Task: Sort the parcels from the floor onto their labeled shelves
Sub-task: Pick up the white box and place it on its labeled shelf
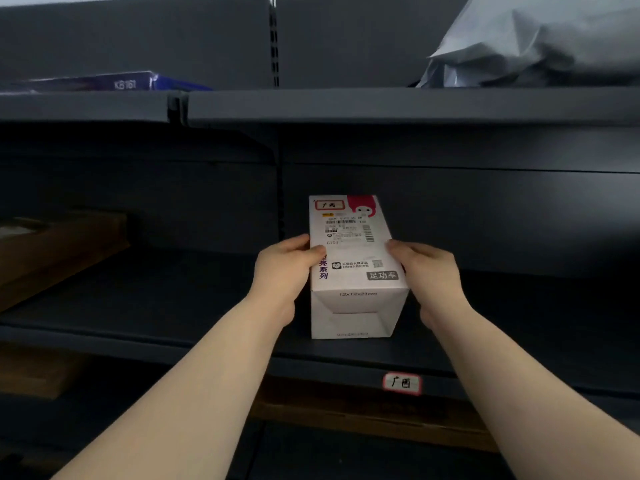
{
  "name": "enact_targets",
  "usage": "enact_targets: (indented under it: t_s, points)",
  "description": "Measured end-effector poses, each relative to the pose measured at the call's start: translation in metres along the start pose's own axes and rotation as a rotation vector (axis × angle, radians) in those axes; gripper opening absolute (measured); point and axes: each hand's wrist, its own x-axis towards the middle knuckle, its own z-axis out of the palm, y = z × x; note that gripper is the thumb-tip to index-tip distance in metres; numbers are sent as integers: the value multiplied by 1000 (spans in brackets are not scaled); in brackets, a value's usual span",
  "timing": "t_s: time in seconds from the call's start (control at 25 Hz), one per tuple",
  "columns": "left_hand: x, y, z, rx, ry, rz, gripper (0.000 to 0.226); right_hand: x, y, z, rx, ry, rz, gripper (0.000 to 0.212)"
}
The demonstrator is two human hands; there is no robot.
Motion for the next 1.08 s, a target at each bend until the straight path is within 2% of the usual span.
enact_targets:
  t_s: [0.2,0.56,0.76,0.92,1.0,1.08]
  points:
    - [28,-9,-4,50,-9,-61,54,16,6,5,19,-23,72,9]
    - [41,-10,-22,94,-71,-109,35,6,14,23,-10,85,128,12]
    - [39,-10,-28,93,-115,-102,43,-7,14,31,-26,145,128,12]
    - [32,-6,-32,68,-127,-78,39,-15,9,35,-76,177,154,19]
    - [29,-5,-39,91,-134,-60,46,-21,6,36,-118,196,130,22]
    - [24,-5,-48,115,-146,-27,50,-28,4,38,-148,231,123,40]
